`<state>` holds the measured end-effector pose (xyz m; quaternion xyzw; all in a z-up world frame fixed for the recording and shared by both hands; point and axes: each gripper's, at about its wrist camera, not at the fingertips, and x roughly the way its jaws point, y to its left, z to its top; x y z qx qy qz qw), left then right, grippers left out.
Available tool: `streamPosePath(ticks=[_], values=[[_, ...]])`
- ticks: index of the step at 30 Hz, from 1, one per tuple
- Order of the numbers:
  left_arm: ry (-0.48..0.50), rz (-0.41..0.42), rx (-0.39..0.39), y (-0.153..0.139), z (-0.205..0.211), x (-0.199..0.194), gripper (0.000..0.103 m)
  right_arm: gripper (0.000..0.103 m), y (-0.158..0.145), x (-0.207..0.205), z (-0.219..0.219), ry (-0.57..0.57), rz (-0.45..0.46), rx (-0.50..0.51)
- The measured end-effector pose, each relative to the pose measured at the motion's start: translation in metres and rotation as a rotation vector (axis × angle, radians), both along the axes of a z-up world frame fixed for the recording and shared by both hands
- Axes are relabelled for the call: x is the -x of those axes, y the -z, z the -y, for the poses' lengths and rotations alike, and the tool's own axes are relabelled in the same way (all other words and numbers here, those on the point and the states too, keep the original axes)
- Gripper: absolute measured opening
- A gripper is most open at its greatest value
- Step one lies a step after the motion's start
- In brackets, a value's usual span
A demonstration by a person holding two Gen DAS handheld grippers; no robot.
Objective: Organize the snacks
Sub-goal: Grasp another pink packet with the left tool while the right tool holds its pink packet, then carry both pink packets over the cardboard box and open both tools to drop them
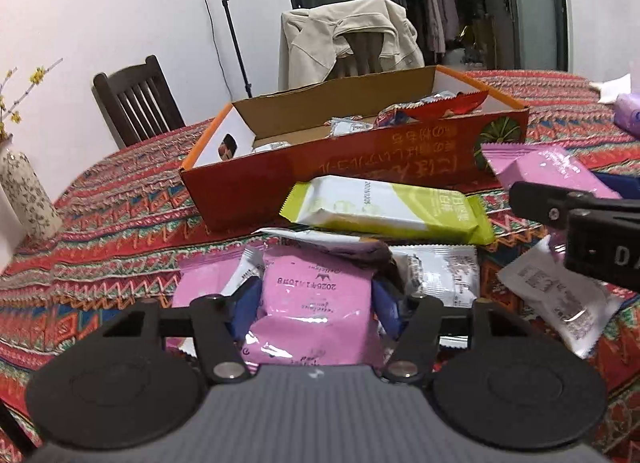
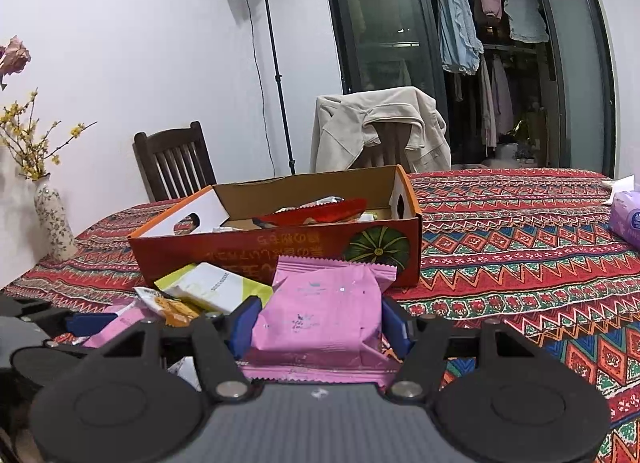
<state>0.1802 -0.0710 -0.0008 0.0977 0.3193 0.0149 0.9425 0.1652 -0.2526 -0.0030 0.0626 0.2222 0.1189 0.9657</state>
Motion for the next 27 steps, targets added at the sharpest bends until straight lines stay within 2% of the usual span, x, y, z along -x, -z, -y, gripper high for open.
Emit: streamPosePath(ticks=[9, 18, 27], values=[[0.0, 0.054, 0.039, -0.016, -0.011, 0.025, 0.061, 0.064, 0.001, 0.001, 0.0, -0.008, 0.011, -0.016], [-0.007, 0.141, 0.105, -0.043, -0.029, 0.048, 0.061, 0.064, -0.002, 0.005, -0.001, -0.024, 0.07, -0.037], [0.031, 0.219, 0.171, -0.081, -0.039, 0.02, 0.061, 0.064, -0.036, 0.001, -0.004, -0.009, 0.114, -0.006]])
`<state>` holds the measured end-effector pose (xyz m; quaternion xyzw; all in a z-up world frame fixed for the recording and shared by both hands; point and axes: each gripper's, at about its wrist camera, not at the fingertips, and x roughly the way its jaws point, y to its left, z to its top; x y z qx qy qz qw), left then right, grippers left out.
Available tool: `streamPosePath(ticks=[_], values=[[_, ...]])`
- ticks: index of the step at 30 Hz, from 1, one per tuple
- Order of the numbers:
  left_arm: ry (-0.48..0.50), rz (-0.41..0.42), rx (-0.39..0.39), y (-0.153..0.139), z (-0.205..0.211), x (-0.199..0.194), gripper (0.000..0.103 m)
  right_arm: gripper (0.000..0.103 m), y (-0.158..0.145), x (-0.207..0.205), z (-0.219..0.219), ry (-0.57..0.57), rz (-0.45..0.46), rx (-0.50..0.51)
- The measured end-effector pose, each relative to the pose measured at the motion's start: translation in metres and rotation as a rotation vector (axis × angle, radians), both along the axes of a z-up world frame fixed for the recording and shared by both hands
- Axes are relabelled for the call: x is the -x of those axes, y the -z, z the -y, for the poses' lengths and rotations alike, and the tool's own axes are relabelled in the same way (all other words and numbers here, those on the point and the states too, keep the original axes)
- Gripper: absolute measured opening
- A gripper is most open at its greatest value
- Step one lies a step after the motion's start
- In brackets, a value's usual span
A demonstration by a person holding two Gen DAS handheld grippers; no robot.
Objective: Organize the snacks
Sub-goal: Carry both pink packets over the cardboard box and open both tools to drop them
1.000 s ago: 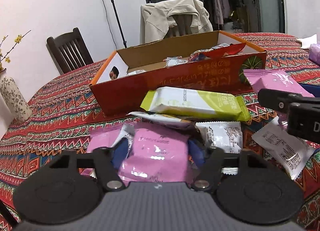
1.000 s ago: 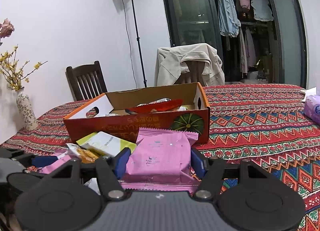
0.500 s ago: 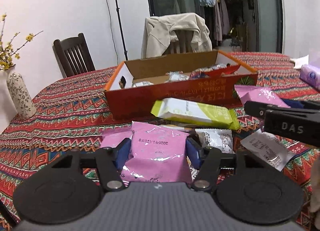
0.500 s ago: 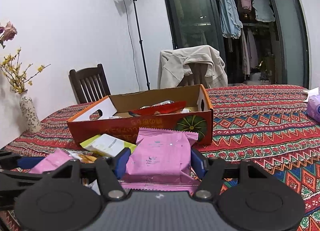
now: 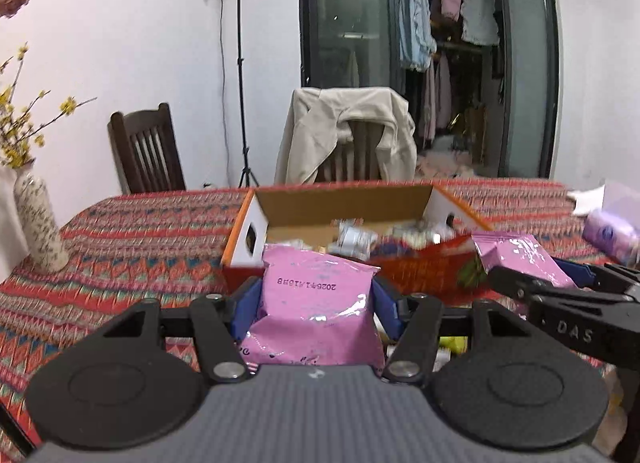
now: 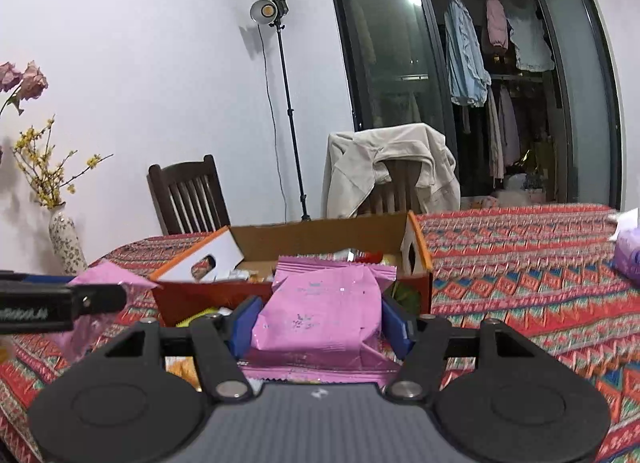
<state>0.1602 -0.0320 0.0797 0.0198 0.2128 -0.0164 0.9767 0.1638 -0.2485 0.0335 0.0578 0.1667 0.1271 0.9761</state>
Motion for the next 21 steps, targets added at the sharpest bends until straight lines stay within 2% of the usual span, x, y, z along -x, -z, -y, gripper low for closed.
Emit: streamPosePath(ticks=[9, 13, 17, 21], values=[[-0.02, 0.005, 0.037, -0.029, -0.01, -0.083, 0.061, 0.064, -0.046, -0.064, -0.018, 0.005, 0.032, 0.093], [-0.039, 0.0, 0.036, -0.035, -0.013, -0.119, 0.061, 0.064, -0.055, -0.104, -0.033, 0.005, 0.02, 0.107], [-0.079, 0.019, 0.068, -0.036, -0.018, -0.151, 0.061, 0.064, -0.06, -0.14, -0.044, 0.03, 0.022, 0.105], [-0.118, 0.012, 0.096, -0.024, -0.025, -0.177, 0.061, 0.064, -0.052, -0.165, -0.047, 0.065, 0.019, 0.08]])
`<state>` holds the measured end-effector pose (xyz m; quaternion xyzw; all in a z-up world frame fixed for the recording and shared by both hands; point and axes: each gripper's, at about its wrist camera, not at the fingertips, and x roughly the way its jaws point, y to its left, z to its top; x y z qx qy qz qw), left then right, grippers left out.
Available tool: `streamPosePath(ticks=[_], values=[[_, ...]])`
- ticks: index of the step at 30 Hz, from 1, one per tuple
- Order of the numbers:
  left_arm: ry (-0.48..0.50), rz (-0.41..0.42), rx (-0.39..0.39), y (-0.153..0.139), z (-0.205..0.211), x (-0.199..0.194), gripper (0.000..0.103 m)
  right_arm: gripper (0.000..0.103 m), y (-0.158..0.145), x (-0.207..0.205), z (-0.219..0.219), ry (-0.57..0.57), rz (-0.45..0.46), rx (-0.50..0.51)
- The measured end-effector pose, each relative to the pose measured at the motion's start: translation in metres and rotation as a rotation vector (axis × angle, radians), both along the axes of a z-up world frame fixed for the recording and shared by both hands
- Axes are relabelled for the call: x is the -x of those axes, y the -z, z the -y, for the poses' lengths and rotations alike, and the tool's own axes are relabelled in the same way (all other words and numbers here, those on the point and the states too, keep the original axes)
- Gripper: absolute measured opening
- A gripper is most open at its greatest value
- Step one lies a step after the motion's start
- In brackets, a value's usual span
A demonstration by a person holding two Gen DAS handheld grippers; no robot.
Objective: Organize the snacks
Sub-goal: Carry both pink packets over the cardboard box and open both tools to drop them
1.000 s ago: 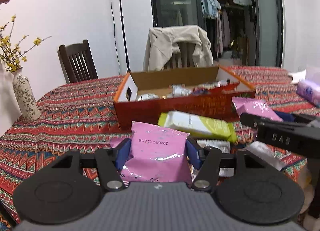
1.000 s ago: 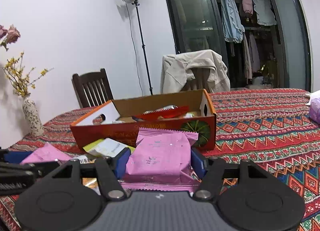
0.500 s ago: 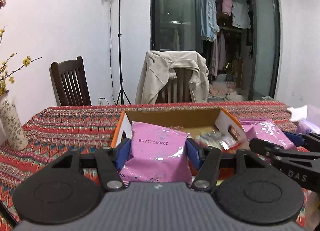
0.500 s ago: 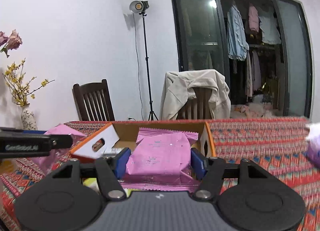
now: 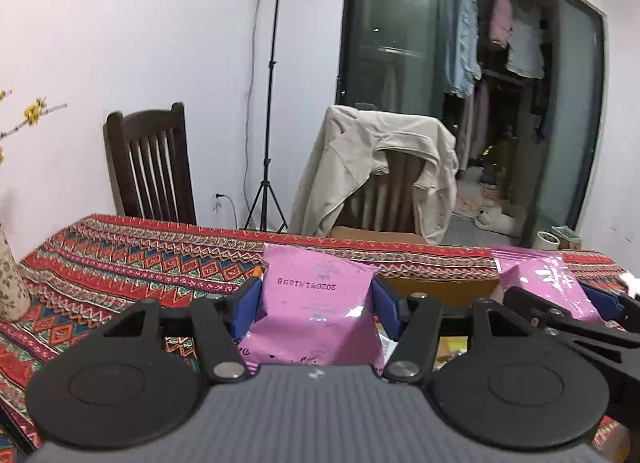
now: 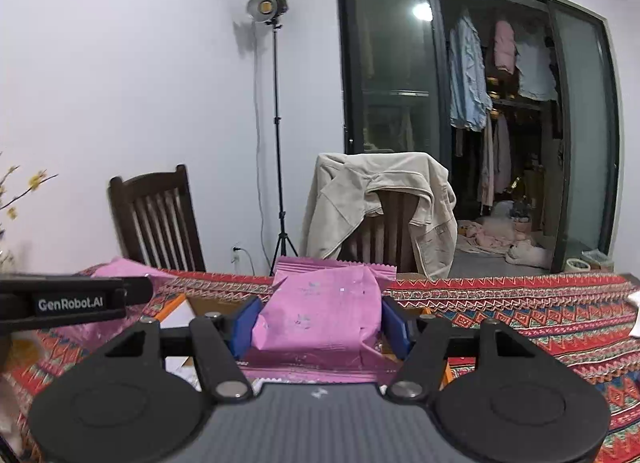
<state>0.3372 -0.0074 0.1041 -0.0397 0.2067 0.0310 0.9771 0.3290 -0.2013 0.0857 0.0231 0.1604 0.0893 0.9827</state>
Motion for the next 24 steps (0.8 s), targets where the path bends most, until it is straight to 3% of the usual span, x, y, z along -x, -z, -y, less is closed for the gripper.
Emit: streamPosePath(ticks=[8, 13, 15, 16, 17, 18, 24], values=[[-0.018, -0.027, 0.005, 0.032, -0.009, -0.021, 0.061, 0.064, 0.03, -0.017, 0.006, 0.004, 0.025, -0.009], [0.007, -0.023, 0.019, 0.038, -0.01, -0.021, 0.066, 0.065, 0.039, -0.029, 0.012, -0.022, -0.025, -0.014], [0.006, 0.0, 0.02, 0.038, -0.01, -0.018, 0.095, 0.071, 0.042, -0.029, 0.014, -0.025, -0.037, -0.021], [0.002, 0.016, 0.01, 0.037, -0.009, -0.016, 0.1, 0.086, 0.043, -0.029, 0.016, -0.023, -0.039, -0.03], [-0.007, 0.034, -0.004, 0.037, -0.008, -0.013, 0.103, 0.1, 0.043, -0.029, 0.017, -0.025, -0.039, -0.037], [-0.013, 0.05, -0.01, 0.036, -0.007, -0.01, 0.103, 0.103, 0.043, -0.028, 0.018, -0.025, -0.037, -0.044], [-0.004, 0.051, -0.001, 0.034, -0.005, -0.007, 0.103, 0.103, 0.044, -0.028, 0.02, -0.01, -0.042, -0.051]])
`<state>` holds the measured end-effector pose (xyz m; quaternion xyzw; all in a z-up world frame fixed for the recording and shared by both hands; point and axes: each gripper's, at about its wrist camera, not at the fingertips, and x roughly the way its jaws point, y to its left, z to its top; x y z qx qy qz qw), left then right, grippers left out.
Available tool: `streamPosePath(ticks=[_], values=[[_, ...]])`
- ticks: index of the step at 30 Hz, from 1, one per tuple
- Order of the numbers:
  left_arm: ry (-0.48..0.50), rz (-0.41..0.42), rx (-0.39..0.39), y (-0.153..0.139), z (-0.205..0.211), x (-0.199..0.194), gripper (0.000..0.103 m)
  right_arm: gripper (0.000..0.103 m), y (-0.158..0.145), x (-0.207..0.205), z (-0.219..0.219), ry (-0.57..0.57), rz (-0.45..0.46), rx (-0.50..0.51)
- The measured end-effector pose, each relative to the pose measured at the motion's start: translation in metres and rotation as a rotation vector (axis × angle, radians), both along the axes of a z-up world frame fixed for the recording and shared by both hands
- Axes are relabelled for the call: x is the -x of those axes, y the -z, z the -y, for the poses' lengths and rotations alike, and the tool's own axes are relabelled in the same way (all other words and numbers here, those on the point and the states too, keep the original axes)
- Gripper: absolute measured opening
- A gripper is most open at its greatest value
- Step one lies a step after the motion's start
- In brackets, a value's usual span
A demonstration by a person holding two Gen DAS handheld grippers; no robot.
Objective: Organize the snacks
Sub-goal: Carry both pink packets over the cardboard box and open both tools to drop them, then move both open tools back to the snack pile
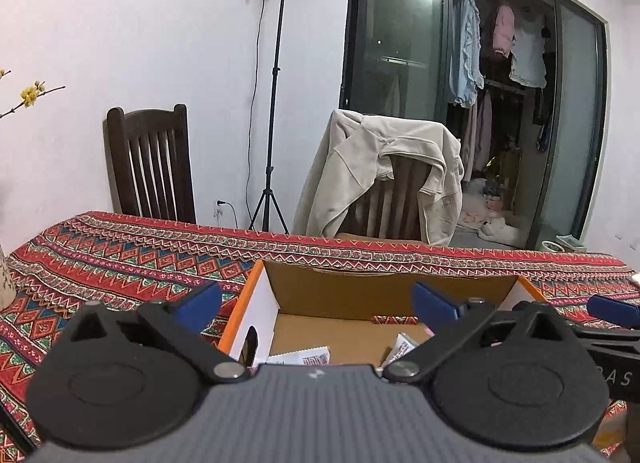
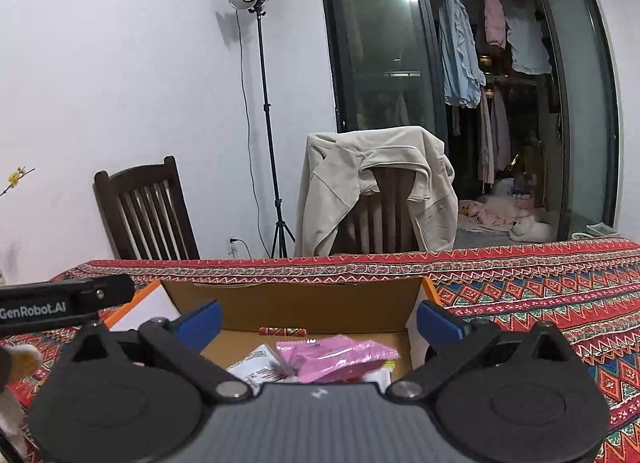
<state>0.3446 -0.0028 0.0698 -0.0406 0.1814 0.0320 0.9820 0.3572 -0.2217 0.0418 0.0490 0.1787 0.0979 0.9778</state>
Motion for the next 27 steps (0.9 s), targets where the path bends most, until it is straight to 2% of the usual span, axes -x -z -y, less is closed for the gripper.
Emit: streamPosePath(ticks=[8, 13, 19, 27], values=[[0.003, 0.004, 0.009, -0.006, 0.001, 0.005, 0.103, 0.103, -0.003, 0.003, -0.002, 0.0, 0.001, 0.007], [0.001, 0.015, 0.025, -0.022, -0.002, 0.013, 0.103, 0.103, -0.018, 0.014, -0.001, -0.004, 0.024, 0.014], [0.015, 0.016, 0.025, -0.039, -0.005, 0.035, 0.103, 0.103, -0.037, 0.041, -0.002, -0.021, 0.037, 0.044], [0.031, -0.007, 0.011, -0.043, -0.011, 0.08, 0.103, 0.103, -0.039, 0.088, 0.001, -0.049, -0.019, 0.028]])
